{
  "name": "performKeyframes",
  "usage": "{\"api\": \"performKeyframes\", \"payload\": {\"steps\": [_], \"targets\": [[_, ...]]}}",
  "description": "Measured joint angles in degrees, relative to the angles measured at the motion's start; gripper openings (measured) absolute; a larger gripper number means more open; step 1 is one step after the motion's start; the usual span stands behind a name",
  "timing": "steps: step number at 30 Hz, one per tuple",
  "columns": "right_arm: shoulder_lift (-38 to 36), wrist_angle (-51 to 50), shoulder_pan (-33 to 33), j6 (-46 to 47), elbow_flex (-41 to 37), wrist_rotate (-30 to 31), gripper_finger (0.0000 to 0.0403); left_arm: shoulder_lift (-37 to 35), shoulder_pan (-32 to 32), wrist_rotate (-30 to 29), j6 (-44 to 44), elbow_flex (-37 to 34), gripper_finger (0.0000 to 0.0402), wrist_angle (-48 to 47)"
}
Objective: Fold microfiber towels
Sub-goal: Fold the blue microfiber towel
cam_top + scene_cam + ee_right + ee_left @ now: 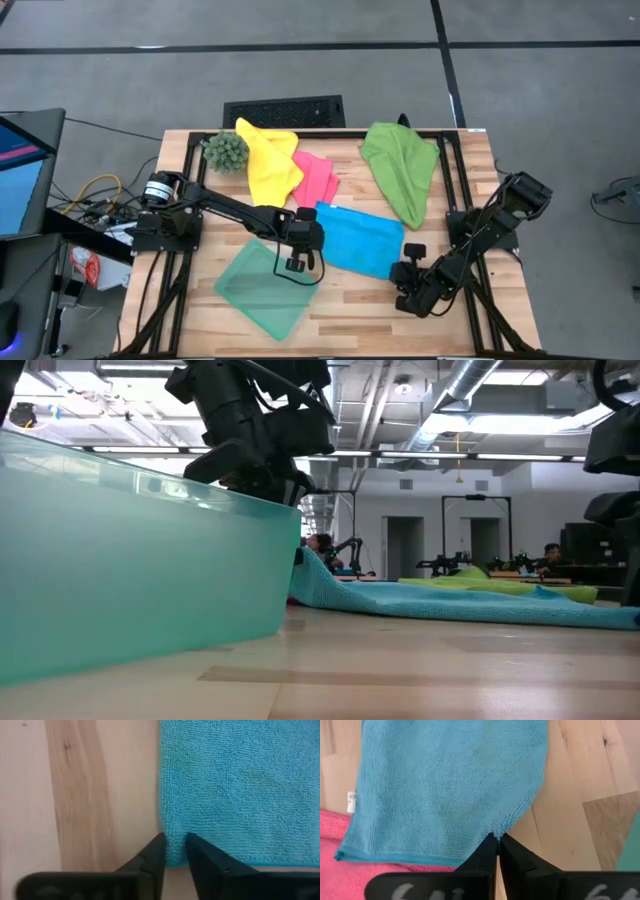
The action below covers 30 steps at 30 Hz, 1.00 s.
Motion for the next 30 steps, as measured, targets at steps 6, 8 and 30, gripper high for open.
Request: {"api": "performKeyframes", "payload": {"steps": [6,8,30], "targets": [[-5.4,-0.7,0.1,0.0,-0.2,-0.4,0.0010,0.0,0.0,3.2,-4.1,0.0,0.0000,0.2],[-7.5,-1.0,0.1,0.3,-0.2,-0.3,0.0015,0.0,0.0,3.7,-6.0,0.0,0.0000,0.2],[-21.4,-27.8,-2.5,24.6,0.0,2.6,0.0027,-0.6,8.3,0.3,-15.9,0.1,0.0000,7.6]]}}
